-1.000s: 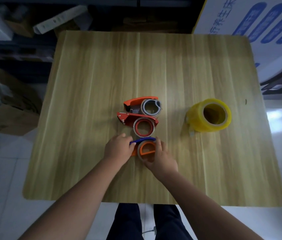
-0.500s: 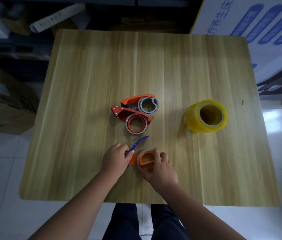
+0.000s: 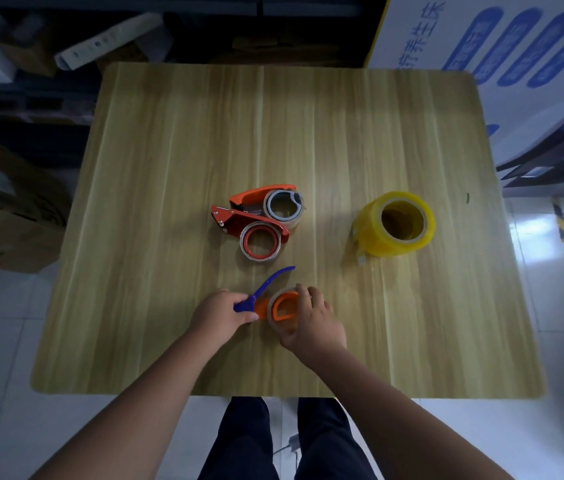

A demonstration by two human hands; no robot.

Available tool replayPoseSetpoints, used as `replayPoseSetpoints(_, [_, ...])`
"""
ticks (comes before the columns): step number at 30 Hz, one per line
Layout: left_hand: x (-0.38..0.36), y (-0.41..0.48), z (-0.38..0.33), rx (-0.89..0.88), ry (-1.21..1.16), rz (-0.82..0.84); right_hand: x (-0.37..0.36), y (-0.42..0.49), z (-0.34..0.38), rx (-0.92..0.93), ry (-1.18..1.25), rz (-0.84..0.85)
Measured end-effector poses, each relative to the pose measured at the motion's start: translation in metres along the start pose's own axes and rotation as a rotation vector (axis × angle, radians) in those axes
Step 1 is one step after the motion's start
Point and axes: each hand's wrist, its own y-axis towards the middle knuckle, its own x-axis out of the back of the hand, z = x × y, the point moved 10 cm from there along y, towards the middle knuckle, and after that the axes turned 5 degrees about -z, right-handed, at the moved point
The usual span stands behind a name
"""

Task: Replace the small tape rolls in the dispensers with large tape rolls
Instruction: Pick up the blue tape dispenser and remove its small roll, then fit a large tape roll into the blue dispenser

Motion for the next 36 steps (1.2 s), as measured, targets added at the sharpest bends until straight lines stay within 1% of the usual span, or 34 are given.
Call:
replayPoseSetpoints(5, [-0.005, 0.002, -0.006, -0.007, -0.045, 0.031, 0.044, -0.006, -0.015, 0.007, 0.038, -0.07])
replayPoseSetpoints(8, [-0.003, 0.0, -0.011, -0.008, -0.072, 0.026, 0.073, -0.011, -0.054, -0.059, 0.073, -0.097])
replayPoseSetpoints(11, [-0.003, -0.001, -0.017, 0.002, -0.115, 0.017, 0.091, -0.025, -0.121, -0.2, 0.104, -0.115])
replayPoseSetpoints(16, [-0.007, 0.005, -0.018, 0.011, -0.115, 0.005, 0.102, -0.052, -0.234, -0.497, 0.257, -0.232])
replayPoseSetpoints(19, [-0.006, 0.008, -0.018, 0.014, -0.103, -0.012, 0.09, -0.055, -0.266, -0.595, 0.25, -0.189])
replayPoseSetpoints(23, [-0.003, 0.006, -0.024, 0.02, -0.13, -0.037, 0.082, -0.054, -0.275, -0.6, 0.268, -0.122])
replayPoseSetpoints(25, [-0.004, 0.005, -0.024, 0.026, -0.14, -0.038, 0.095, -0.043, -0.27, -0.564, 0.223, -0.124])
replayPoseSetpoints(27, [-0.002, 0.003, -0.023, 0.036, -0.139, -0.041, 0.126, -0.022, -0.25, -0.457, 0.15, -0.186])
replayPoseSetpoints(29, [0.0, 0.001, -0.021, 0.056, -0.139, -0.048, 0.166, 0.004, -0.215, -0.272, 0.137, -0.256])
replayPoseSetpoints(31, [0.003, 0.0, -0.017, 0.072, -0.139, -0.049, 0.202, 0.028, -0.173, -0.069, 0.12, -0.274])
replayPoseSetpoints(32, [0.004, -0.001, -0.015, 0.082, -0.142, -0.048, 0.213, 0.04, -0.153, 0.012, 0.082, -0.249])
replayPoseSetpoints(34, [0.006, -0.003, -0.009, 0.104, -0.153, -0.059, 0.22, 0.063, -0.12, 0.127, -0.057, -0.145])
replayPoseSetpoints(36, [0.009, -0.006, -0.006, 0.104, -0.131, -0.071, 0.209, 0.083, -0.103, 0.157, -0.201, -0.009])
